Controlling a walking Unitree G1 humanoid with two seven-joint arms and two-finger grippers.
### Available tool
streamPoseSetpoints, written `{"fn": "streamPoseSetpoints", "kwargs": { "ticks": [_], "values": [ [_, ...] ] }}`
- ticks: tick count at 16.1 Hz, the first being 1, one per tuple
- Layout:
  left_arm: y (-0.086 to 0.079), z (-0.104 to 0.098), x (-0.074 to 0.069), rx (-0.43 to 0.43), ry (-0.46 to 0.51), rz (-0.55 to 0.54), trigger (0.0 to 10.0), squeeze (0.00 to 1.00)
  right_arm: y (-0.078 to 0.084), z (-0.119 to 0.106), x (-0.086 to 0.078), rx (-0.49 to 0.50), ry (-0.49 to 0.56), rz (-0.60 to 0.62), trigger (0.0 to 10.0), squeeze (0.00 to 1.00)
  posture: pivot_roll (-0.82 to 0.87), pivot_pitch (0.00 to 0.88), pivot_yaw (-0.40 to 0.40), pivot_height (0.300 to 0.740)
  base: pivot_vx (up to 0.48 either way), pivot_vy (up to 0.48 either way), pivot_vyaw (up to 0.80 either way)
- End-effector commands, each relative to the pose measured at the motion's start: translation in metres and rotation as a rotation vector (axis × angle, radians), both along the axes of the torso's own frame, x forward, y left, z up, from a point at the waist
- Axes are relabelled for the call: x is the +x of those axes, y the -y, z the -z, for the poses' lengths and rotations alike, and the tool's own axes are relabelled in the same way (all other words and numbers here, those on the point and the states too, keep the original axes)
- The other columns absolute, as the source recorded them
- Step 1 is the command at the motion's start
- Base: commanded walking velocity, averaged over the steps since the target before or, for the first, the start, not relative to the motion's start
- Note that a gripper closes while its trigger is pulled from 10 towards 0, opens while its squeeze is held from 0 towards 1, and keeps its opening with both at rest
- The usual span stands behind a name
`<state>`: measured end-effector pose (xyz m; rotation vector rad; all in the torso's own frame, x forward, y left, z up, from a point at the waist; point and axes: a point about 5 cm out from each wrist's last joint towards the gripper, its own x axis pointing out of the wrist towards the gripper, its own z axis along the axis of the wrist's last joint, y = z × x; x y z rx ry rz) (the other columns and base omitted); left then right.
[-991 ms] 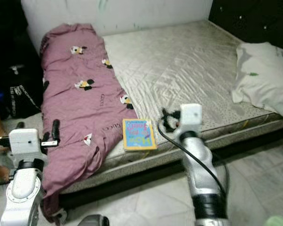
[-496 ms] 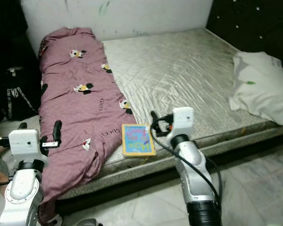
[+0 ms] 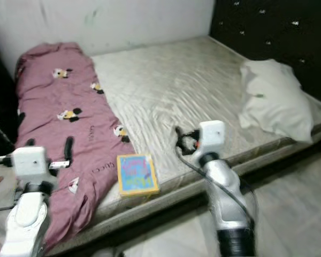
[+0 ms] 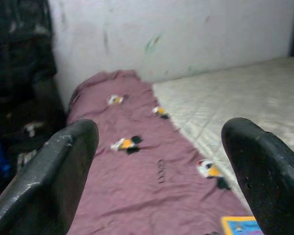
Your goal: Clean up the room
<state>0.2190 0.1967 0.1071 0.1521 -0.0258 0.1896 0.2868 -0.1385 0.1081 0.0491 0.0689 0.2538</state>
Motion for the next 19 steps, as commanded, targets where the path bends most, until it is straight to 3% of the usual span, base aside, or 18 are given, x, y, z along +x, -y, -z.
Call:
{"fn": "streamPoseSetpoints", "kwargs": {
  "ticks": [1,3,13,19],
  "values": [
    [0.003,-0.003,0.003,-0.007,0.011,0.002,10.0,0.0,0.003,-0.005,0.001,-0.009,0.02,0.006,10.0,0.0,-0.03,0.0,-0.023,0.74,0.24,0.0,0.0],
    [0.004,-0.003,0.004,-0.002,0.007,-0.018,10.0,0.0,0.002,-0.006,0.002,-0.009,0.029,0.002,10.0,0.0,-0.03,0.0,-0.025,0.74,0.0,0.0,0.25],
    [0.004,-0.001,0.006,0.039,-0.001,-0.046,10.0,0.0,0.0,-0.008,0.005,-0.004,0.038,0.003,10.0,0.0,-0.04,0.0,-0.025,0.74,0.0,0.0,0.8],
    [0.002,0.001,0.005,0.05,-0.014,-0.057,10.0,0.0,0.01,-0.002,0.003,-0.003,0.018,0.076,10.0,0.0,-0.04,0.0,-0.023,0.74,0.0,0.0,0.76]
  ]
}}
